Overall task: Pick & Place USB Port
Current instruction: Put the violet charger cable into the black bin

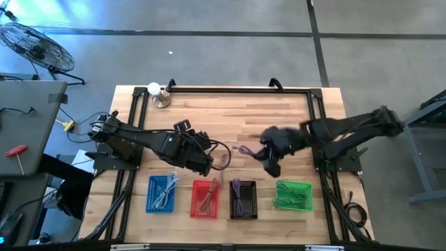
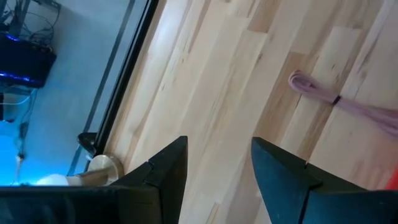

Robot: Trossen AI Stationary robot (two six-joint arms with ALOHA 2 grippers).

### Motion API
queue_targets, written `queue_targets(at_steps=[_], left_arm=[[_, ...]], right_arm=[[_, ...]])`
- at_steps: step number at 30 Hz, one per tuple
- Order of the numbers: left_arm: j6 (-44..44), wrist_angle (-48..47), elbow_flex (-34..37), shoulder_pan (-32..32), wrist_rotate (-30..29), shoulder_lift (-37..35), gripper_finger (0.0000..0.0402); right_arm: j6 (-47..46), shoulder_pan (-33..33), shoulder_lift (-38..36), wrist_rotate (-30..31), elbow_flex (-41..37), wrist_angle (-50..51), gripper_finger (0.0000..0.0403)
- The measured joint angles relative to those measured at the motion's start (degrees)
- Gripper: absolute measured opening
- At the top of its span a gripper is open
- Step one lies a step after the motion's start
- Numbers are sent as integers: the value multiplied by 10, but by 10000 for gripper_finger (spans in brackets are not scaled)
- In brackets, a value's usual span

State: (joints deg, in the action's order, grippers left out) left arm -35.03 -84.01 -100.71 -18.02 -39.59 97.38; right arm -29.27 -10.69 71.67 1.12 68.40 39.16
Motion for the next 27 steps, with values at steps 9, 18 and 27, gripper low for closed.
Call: queue_targets(at_steps=[9, 18, 27], left_arm=[[-67, 36, 0, 0, -10, 0, 170], [-94, 25, 0, 0, -50, 0, 170], [-105, -50, 0, 0, -81, 0, 170]], right_arm=[[-184, -145, 72, 115, 0, -57, 8], [-234, -159, 144, 132, 0, -102, 8], [-346, -195, 194, 242, 0, -158, 8]])
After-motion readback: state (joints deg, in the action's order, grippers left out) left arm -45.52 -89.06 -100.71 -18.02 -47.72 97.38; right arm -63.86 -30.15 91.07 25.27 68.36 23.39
